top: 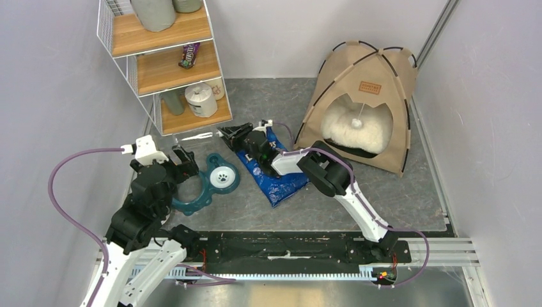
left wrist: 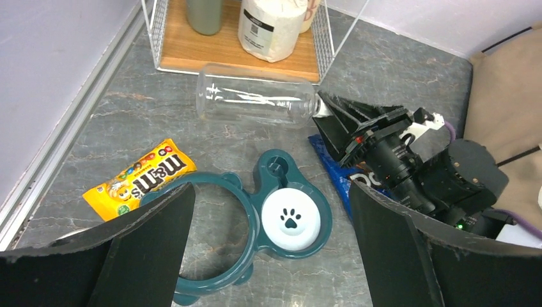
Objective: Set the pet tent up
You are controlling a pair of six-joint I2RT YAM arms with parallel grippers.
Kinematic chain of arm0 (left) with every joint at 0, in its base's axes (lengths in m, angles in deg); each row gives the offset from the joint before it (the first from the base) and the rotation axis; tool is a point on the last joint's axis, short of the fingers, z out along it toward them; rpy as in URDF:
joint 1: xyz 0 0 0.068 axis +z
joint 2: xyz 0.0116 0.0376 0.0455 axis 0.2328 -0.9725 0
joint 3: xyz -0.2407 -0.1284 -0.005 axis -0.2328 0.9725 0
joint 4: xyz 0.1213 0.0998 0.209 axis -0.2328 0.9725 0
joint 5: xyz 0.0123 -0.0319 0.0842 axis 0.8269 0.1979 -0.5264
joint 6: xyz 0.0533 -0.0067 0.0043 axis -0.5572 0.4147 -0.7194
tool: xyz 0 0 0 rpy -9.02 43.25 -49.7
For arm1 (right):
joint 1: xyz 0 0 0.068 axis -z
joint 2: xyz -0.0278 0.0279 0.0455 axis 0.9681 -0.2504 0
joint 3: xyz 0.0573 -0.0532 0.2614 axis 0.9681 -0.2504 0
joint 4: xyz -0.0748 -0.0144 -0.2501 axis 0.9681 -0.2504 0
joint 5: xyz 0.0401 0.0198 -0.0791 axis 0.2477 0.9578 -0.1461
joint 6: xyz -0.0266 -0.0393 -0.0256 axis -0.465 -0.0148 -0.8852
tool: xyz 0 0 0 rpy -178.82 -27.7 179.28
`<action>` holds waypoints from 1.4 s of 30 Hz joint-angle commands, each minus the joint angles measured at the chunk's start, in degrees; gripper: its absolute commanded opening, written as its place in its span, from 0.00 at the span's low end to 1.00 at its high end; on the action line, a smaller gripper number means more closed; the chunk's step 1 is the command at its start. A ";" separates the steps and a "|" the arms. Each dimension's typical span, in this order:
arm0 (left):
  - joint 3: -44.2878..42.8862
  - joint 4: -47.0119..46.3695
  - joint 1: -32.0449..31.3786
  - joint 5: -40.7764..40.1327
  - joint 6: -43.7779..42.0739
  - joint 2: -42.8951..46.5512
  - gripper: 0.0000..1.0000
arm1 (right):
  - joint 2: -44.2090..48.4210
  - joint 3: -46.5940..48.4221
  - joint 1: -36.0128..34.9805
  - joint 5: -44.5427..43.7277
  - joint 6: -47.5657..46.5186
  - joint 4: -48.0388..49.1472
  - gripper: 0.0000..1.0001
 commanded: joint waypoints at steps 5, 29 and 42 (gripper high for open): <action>-5.08 -0.59 0.29 4.23 -0.18 0.68 0.96 | 12.11 -4.64 -0.38 -0.96 -1.23 6.83 0.01; -8.76 0.75 0.26 0.75 3.45 -0.93 0.96 | 15.55 -6.25 -2.57 0.19 2.09 8.24 0.00; -19.02 -4.90 0.36 4.88 7.10 -16.01 1.00 | 15.78 -7.40 0.21 5.29 16.20 13.69 0.00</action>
